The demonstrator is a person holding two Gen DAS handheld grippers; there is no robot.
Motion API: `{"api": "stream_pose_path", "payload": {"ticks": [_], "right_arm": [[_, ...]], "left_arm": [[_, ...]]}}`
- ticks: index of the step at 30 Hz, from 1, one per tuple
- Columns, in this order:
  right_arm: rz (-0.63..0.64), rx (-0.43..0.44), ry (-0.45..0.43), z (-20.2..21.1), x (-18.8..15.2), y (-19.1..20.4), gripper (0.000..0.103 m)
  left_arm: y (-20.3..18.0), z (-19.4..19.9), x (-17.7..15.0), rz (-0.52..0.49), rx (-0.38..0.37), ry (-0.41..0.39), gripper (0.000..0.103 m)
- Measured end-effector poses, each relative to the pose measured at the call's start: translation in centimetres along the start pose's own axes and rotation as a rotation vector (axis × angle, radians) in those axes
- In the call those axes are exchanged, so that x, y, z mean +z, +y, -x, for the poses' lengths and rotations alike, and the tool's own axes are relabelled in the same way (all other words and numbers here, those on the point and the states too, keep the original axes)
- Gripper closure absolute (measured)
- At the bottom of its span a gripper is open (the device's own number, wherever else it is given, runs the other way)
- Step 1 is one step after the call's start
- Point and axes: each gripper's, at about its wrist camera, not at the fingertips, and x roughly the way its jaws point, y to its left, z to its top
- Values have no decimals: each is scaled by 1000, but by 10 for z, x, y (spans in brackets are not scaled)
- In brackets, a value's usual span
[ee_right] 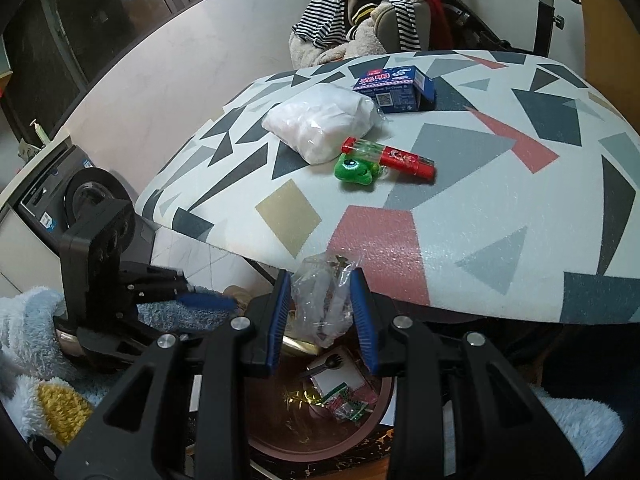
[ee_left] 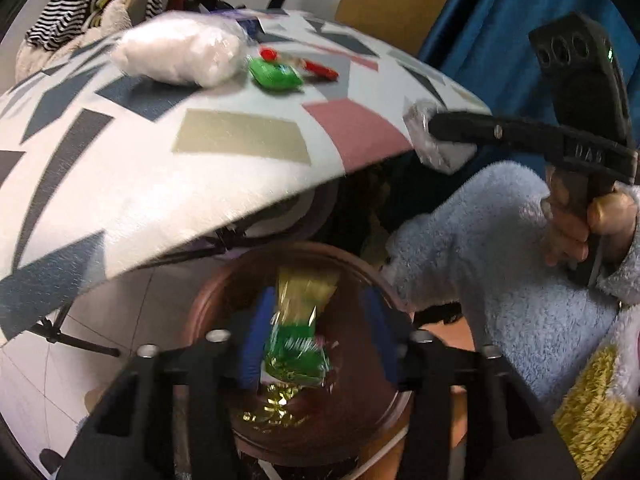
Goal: Collect trash
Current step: 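Carry the gold-topped green packet into the bin and open the left tool while the right tool carries the wrapper, then lower the clear plastic wrapper into the brown bin and open the right tool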
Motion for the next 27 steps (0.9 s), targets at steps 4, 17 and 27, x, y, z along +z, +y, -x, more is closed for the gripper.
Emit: {"api": "stream_pose_path", "payload": {"ticks": [4, 17, 27], "right_arm": [[6, 3, 0, -1, 0, 0, 69], [104, 41, 101, -32, -5, 26, 69], [202, 51, 302, -118, -31, 55, 69]], "left_arm": [[3, 15, 5, 3, 37, -57, 42], [9, 82, -6, 0, 134, -236, 16], [33, 109, -25, 125, 203, -331, 7]]}}
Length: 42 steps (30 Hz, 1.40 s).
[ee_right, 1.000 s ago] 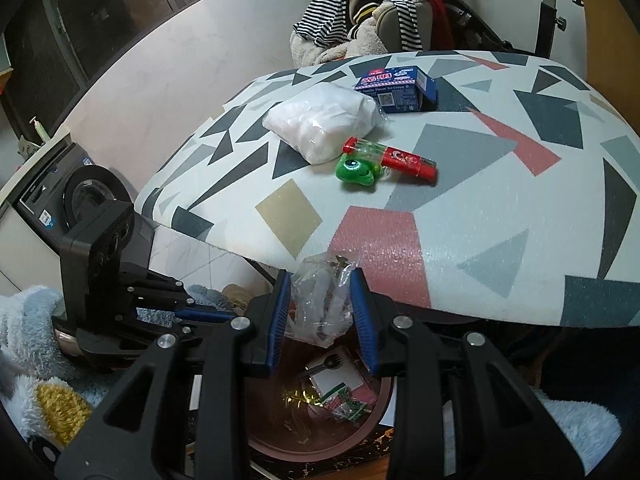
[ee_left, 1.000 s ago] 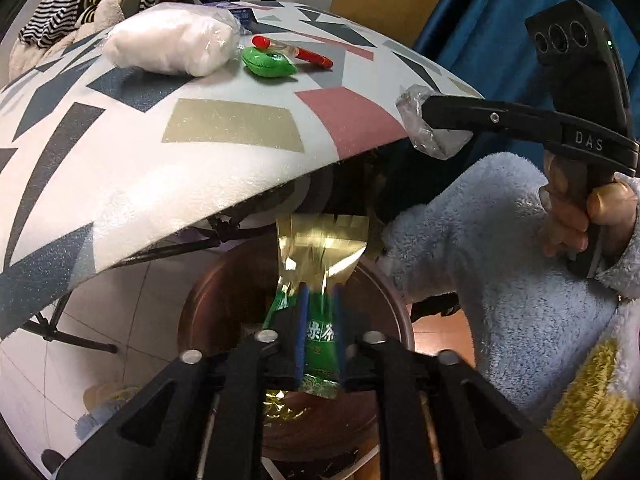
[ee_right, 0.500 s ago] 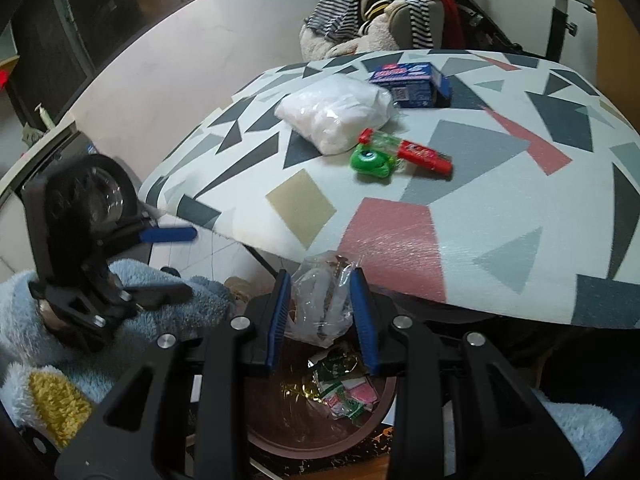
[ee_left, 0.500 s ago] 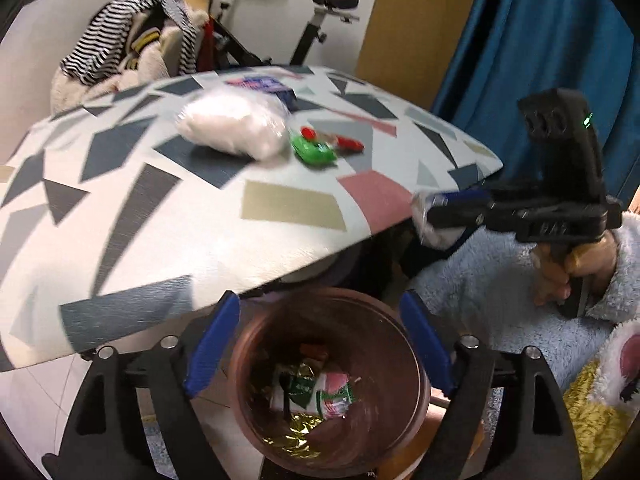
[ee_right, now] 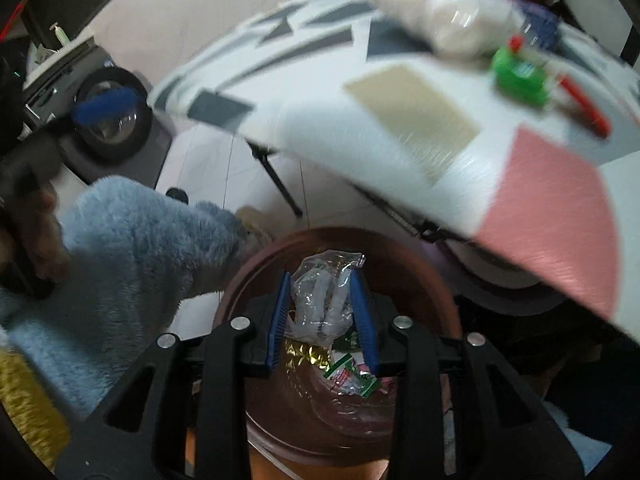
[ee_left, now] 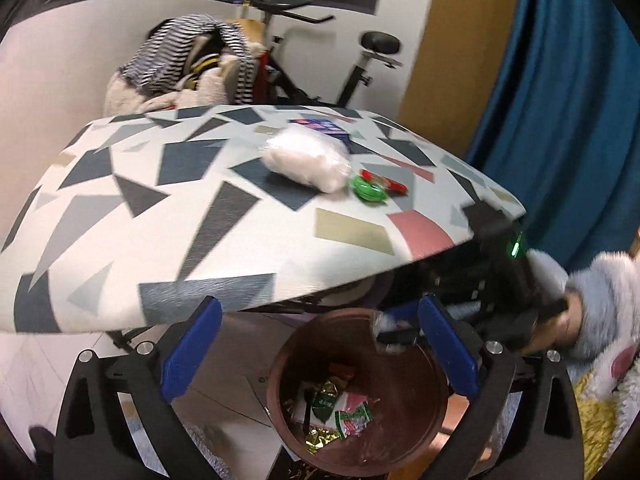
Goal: Collect trash
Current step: 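Lower the clear plastic wrapper into the brown bin and open the right tool, then raise both tools back over the remaining trash on the table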
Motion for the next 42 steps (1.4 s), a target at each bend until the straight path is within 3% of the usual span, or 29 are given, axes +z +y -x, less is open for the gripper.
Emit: {"api": "stream_pose_path", "payload": {"ticks": [6, 9, 11, 17, 19, 31, 42], "right_arm": [[-31, -15, 56, -24, -10, -6, 68], [-53, -11, 37, -21, -12, -11, 59], [-68, -23, 8, -15, -14, -14, 36], [-86, -38, -67, 1, -10, -16, 12], [-83, -51, -99, 9, -10, -15, 8], [-5, -135, -229, 38, -3, 4, 6], [17, -125, -272, 47, -2, 6, 6]], "left_arm": [[24, 3, -3, 99, 63, -14, 7], [28, 1, -4, 118, 72, -8, 7], [29, -1, -5, 121, 82, -1, 7], [26, -5, -6, 102, 91, 8, 7], [24, -6, -6, 96, 97, 13, 7], [27, -5, -9, 107, 124, 7, 7], [24, -4, -9, 86, 138, 6, 7]]}}
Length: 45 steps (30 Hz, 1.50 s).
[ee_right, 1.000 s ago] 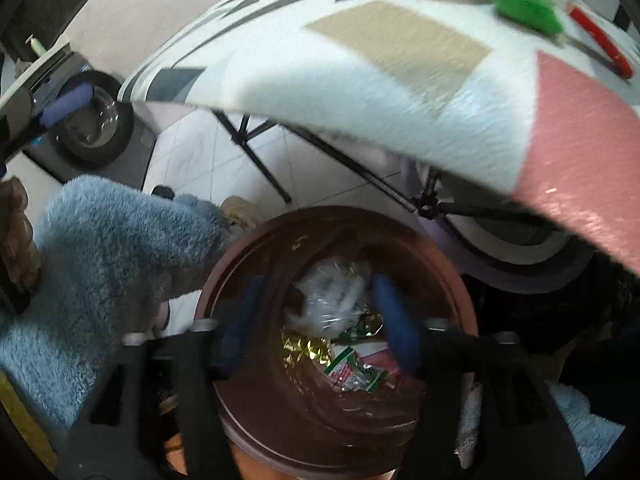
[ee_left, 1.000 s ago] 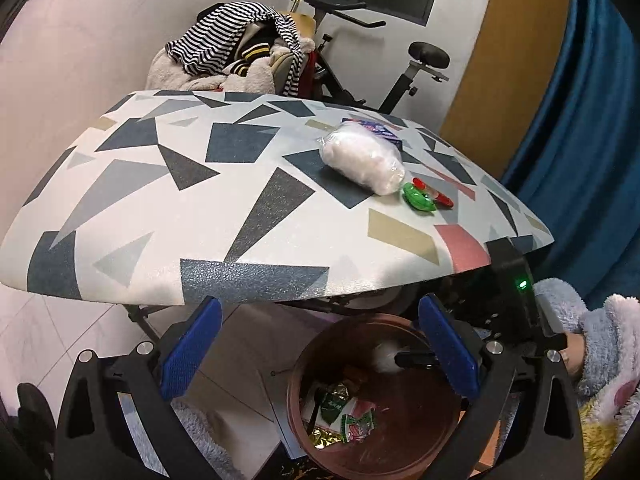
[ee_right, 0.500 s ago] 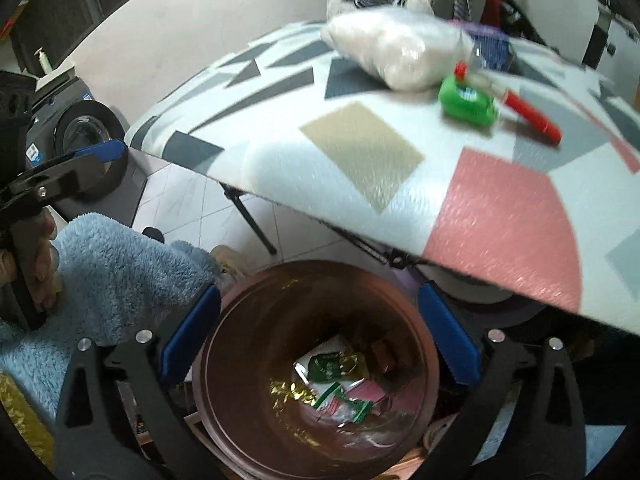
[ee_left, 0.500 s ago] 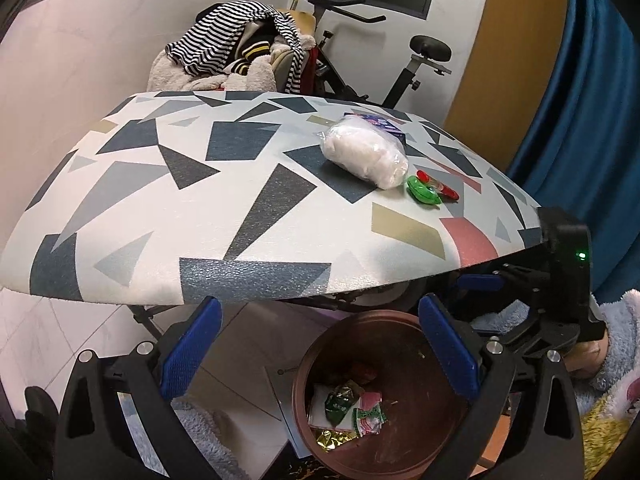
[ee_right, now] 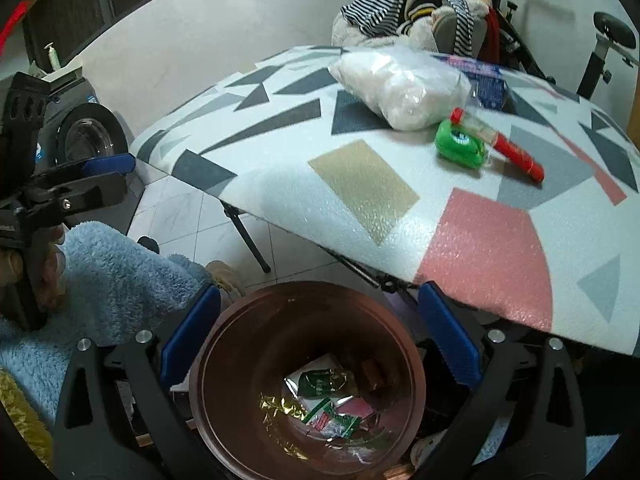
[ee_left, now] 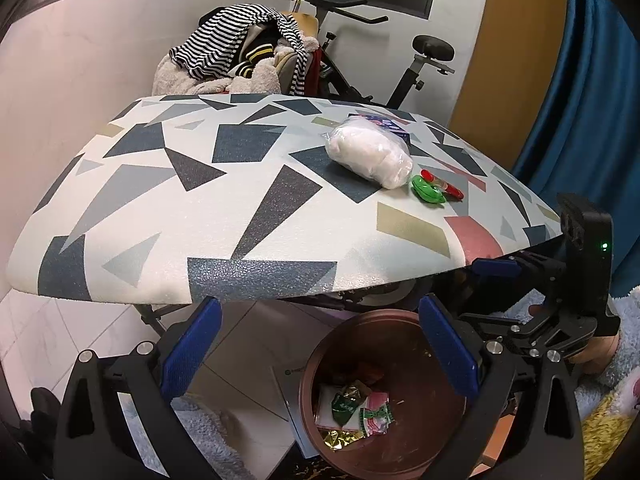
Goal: Collect trash
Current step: 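Raise both tools back over the remaining trash on the table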
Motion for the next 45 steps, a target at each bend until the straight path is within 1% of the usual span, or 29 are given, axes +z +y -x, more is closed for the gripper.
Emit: {"api": "stream_pose_path", "payload": {"ticks": [11, 18, 23, 25, 30, 34, 36, 40, 43, 45], "right_arm": [[-9, 16, -34, 11, 2, -3, 6], [11, 38, -50, 19, 12, -6, 6], [49, 42, -31, 23, 21, -9, 6], [54, 65, -11, 25, 27, -16, 6], [82, 34, -9, 32, 38, -26, 6], [122, -8, -15, 37, 50, -37, 6], [130, -23, -4, 37, 56, -45, 6], [125, -43, 7, 37, 68, -66, 6], [121, -62, 22, 34, 73, -79, 6], [125, -67, 30, 31, 75, -86, 6]], "left_arm": [[1, 4, 1, 4, 1, -11, 7], [3, 5, 10, 11, -16, -22, 6], [0, 4, 19, -12, -32, -32, 6], [-2, 5, 23, -27, -35, -42, 6], [-2, 4, 36, -53, -21, -71, 6], [2, 6, 49, -46, -9, -105, 6], [4, 6, 58, -51, 2, -117, 6], [5, 5, 76, -90, 19, -133, 6], [4, 3, 85, -115, 6, -138, 6], [3, 1, 91, -135, 11, -136, 6]]}}
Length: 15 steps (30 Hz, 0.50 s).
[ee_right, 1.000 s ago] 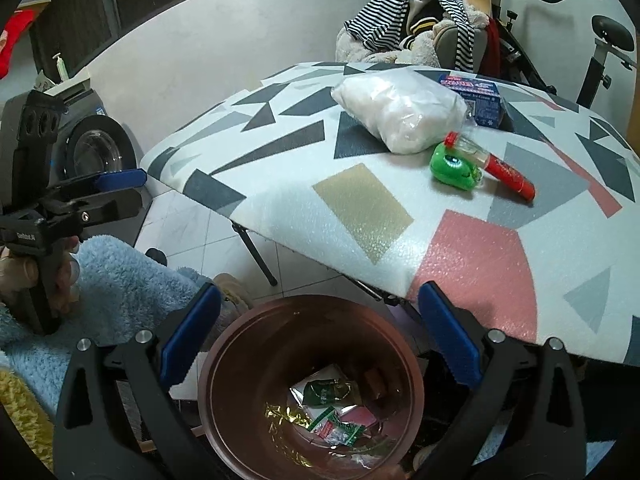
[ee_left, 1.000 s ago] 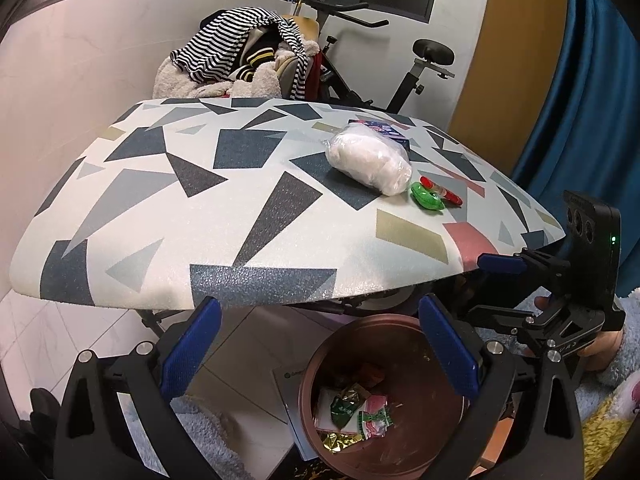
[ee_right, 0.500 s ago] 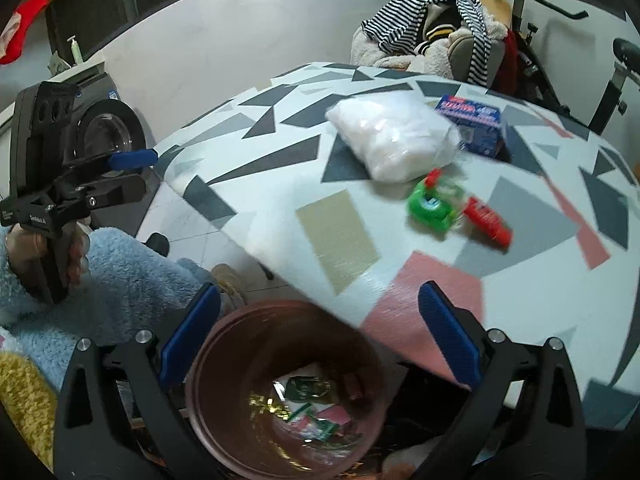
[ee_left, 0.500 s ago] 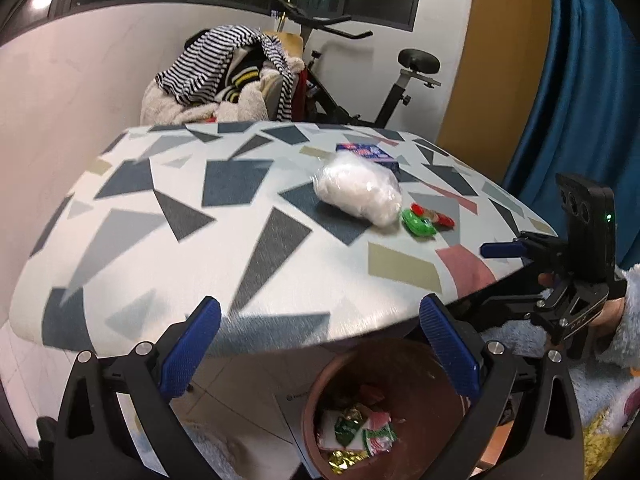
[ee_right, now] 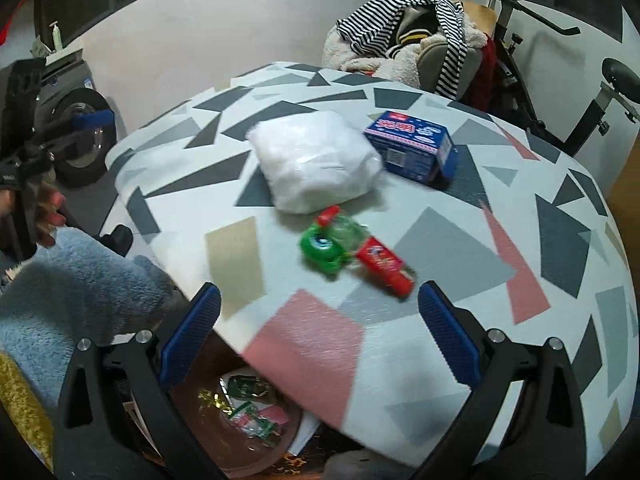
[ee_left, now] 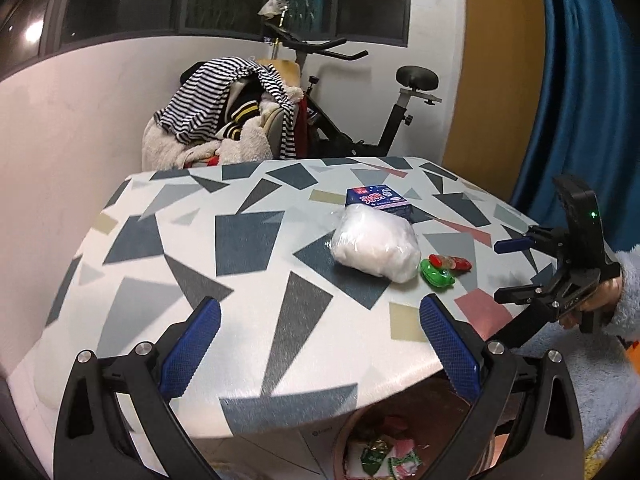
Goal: Collect trash
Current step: 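Raise both tools back over the remaining trash on the table, then grasp the red toy lighter with the right tool while the left tool grasps the green frog charm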
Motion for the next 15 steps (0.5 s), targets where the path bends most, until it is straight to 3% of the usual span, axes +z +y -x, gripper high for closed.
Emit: {"api": "stream_pose_path", "payload": {"ticks": [5, 8, 15], "right_arm": [[7, 1, 4, -4, 1, -15, 7], [7, 12, 11, -7, 1, -23, 9], [20, 30, 21, -12, 4, -35, 21]], "left_arm": [[-5, -10, 10, -50, -38, 23, 6], [-9, -16, 12, -66, -25, 38, 6], [6, -30, 16, 56, -60, 74, 6]]}}
